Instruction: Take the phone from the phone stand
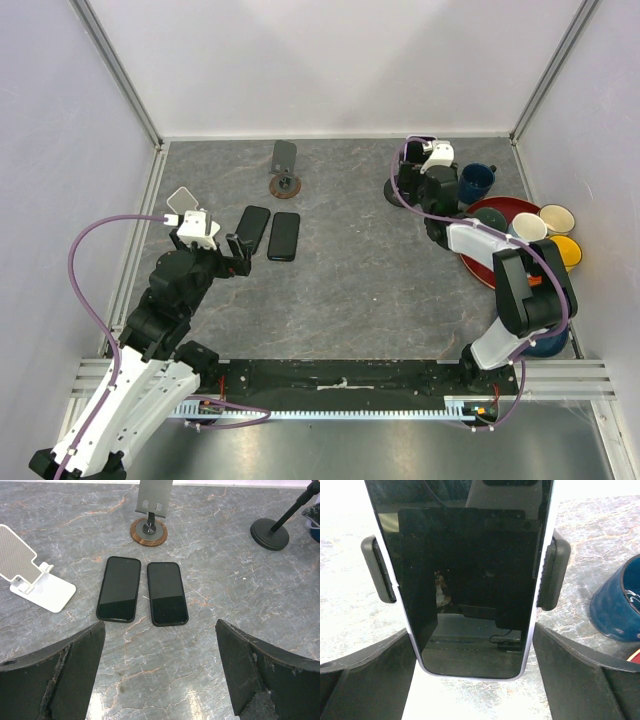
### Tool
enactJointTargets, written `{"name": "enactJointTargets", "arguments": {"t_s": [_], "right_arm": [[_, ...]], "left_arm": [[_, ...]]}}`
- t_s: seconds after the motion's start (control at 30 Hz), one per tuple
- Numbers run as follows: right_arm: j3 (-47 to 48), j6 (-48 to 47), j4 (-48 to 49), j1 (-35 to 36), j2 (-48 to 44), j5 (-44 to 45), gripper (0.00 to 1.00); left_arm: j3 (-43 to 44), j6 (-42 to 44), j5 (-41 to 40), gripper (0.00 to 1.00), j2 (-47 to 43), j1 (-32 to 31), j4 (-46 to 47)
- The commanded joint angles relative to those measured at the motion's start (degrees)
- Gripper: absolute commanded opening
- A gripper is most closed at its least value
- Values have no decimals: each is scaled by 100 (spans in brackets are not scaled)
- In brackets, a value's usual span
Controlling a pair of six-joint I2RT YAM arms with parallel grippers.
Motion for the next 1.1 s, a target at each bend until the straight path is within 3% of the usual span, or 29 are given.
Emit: {"name": "enactJointTargets", "arguments": {"t_s": [0.0, 0.17, 0.3, 0.5, 0.8, 1.07], "right_arm": [[132, -136, 262, 88, -83, 405, 94], [0, -312, 175, 272, -268, 397, 76], [-87, -392, 104, 404, -417, 353, 55], [-298, -462, -185, 676, -847, -173, 39], [-807, -726, -906, 1336, -1928, -1499, 31], [-1291, -1086, -1284, 1977, -2544, -2634, 33]], "left_arm": [[-12, 184, 65, 97, -10, -6, 200], [-21, 175, 82, 97, -19, -6, 191], [-29, 175, 91, 97, -37, -6, 174], [-38, 175, 135, 97, -72, -6, 165], [-47, 175, 240, 96, -54, -6, 173], [-65, 228, 670, 96, -72, -6, 252]]}}
